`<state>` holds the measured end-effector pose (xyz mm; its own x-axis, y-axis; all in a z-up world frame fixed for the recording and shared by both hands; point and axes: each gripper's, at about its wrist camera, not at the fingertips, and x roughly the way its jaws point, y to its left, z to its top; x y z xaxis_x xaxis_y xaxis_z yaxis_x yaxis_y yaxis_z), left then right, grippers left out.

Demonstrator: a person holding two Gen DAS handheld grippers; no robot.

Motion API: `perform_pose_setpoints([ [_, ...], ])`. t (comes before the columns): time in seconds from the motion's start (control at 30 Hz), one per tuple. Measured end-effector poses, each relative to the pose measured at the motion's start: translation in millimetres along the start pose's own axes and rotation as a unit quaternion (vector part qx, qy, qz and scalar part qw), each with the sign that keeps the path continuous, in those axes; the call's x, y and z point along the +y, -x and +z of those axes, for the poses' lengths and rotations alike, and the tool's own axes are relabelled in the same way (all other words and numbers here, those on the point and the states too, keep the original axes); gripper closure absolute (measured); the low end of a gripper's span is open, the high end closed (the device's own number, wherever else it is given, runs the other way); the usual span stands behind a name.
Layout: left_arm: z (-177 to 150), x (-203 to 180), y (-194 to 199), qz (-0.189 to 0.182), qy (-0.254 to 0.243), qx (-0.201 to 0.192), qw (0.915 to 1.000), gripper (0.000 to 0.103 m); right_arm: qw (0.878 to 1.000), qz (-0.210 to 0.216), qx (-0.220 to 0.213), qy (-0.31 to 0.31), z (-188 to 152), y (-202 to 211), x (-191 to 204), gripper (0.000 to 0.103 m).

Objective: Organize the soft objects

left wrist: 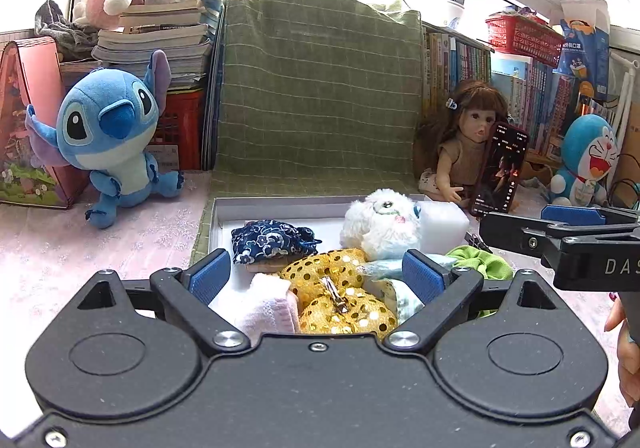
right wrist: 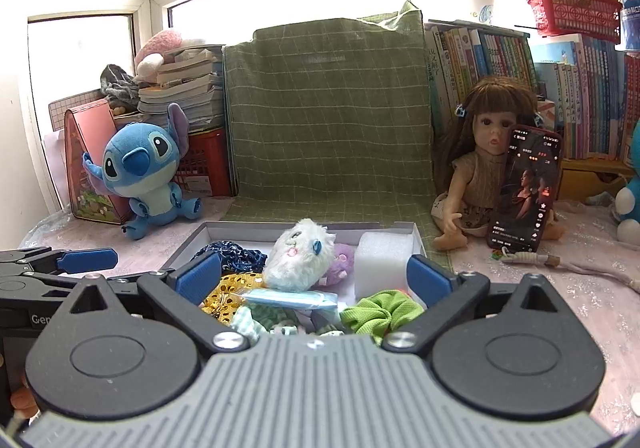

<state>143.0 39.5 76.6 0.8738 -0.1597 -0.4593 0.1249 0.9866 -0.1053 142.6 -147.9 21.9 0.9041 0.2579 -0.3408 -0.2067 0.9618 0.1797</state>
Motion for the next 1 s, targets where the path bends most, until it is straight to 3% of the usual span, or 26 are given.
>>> perform_pose_setpoints([
  [0.2,-13.3,-7.5,15.1,0.007,-0.015,-0.009,0.9998,0.009,1.0,-0.015,-0.02,0.006,-10.9,19.6,1.5,0.0],
  [0.6,-45.4,-9.0,25.7,0.026,-0.007,0.009,0.9996,0.007,0.998,-0.055,-0.009,-0.023,-43.1,33.1,-7.5,0.0],
  [1.0,-75.2,-14.1,13.3,0.039,-0.012,0.053,0.9977,0.007,0.995,-0.091,0.032,-0.03,-81.0,28.1,-15.9,0.0],
])
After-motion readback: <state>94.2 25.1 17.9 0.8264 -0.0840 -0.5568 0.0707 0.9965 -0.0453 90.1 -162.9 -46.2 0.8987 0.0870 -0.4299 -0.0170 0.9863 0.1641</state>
